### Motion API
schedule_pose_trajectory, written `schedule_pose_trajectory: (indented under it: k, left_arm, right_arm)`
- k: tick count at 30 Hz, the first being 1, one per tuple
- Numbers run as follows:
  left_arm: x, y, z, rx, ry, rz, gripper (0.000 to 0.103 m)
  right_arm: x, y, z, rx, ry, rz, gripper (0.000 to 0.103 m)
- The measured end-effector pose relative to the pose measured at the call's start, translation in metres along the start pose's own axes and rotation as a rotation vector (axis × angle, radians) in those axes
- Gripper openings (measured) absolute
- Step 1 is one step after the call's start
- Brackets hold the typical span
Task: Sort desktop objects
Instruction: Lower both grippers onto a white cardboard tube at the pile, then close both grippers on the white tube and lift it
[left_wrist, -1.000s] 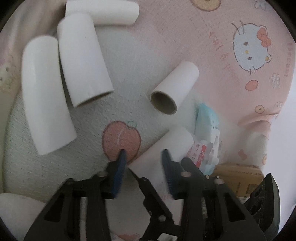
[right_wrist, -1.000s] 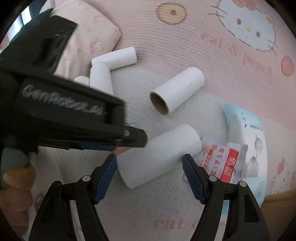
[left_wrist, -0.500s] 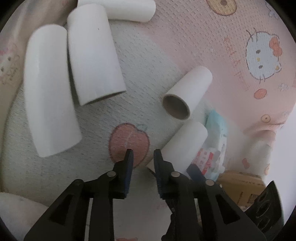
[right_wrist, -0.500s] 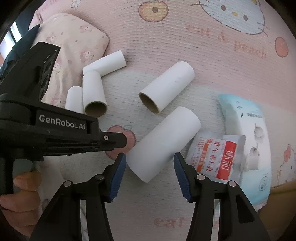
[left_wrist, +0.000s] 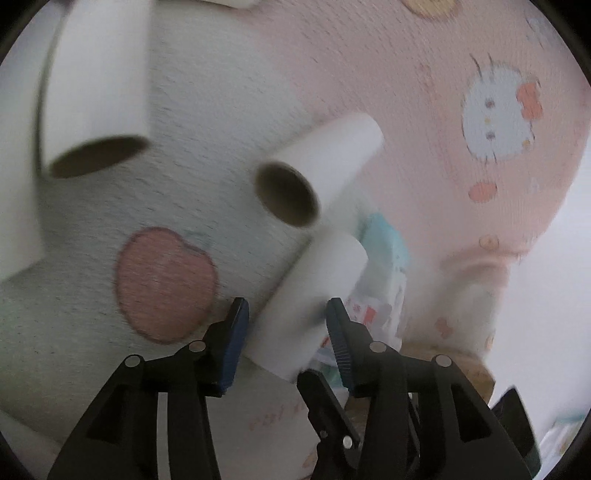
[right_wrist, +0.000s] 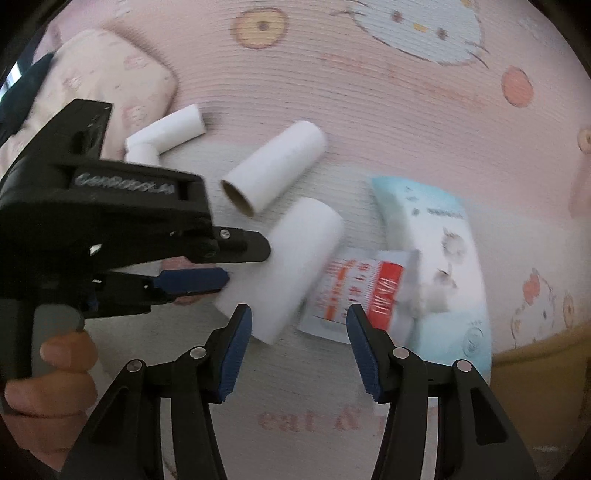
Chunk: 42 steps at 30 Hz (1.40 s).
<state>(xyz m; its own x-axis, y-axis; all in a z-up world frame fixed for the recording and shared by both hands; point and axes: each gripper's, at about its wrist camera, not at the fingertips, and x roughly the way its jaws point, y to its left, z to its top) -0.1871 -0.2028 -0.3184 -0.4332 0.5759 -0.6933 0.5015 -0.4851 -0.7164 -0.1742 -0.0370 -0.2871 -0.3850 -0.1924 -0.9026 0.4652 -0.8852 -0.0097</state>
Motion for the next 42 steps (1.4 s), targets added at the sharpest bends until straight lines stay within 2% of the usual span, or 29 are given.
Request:
schedule_pose_trajectory:
  k: [3,6,9,13,19,20,21,30,33,36,42]
  left_arm:
    - [0.005,-0.006,-0.002,0.041,0.020,0.005,0.046]
    - [0.008,-0.003,-0.005,0.031,0.042,-0.020,0.044]
    - [0.010,-0.003,-0.005,0.029,0.046,-0.021,0.044]
    - [0.013,0.000,-0.006,0.025,0.081,-0.041,0.043]
    - [0.009,0.002,-0.008,0.057,0.068,-0.017,0.043]
    - [0.009,0.001,-0.008,0.059,0.061,-0.014,0.043]
    - [0.009,0.000,-0.007,0.058,0.051,-0.005,0.044]
    - [0.007,0.011,-0.002,-0.020,0.015,-0.055,0.047]
    - [0.006,0.007,-0.003,0.001,-0.005,-0.024,0.047]
    - [0.007,0.004,-0.006,0.028,0.008,-0.006,0.047]
    - [0.003,-0.011,-0.017,0.100,-0.015,-0.020,0.047]
  right_arm:
    - [0.000,-0.009,-0.001,0.037,0.007,0.032,0.051]
    - [0.001,-0.011,0.000,0.058,0.008,0.073,0.051]
    - [0.002,-0.011,0.001,0.073,0.004,0.065,0.052]
    - [0.015,-0.009,0.013,0.103,0.016,0.105,0.052]
    - [0.036,-0.013,0.021,0.181,0.075,0.187,0.051]
    - [0.038,-0.012,0.022,0.183,0.081,0.193,0.048]
    - [0.040,-0.011,0.021,0.182,0.093,0.194,0.045]
    - [0.037,-0.005,0.015,0.127,0.075,0.207,0.044]
    - [0.033,0.001,0.011,0.089,0.069,0.218,0.044]
    - [0.029,0.009,0.006,0.049,0.065,0.202,0.044]
    - [0.018,0.013,0.002,0.044,0.050,0.185,0.044]
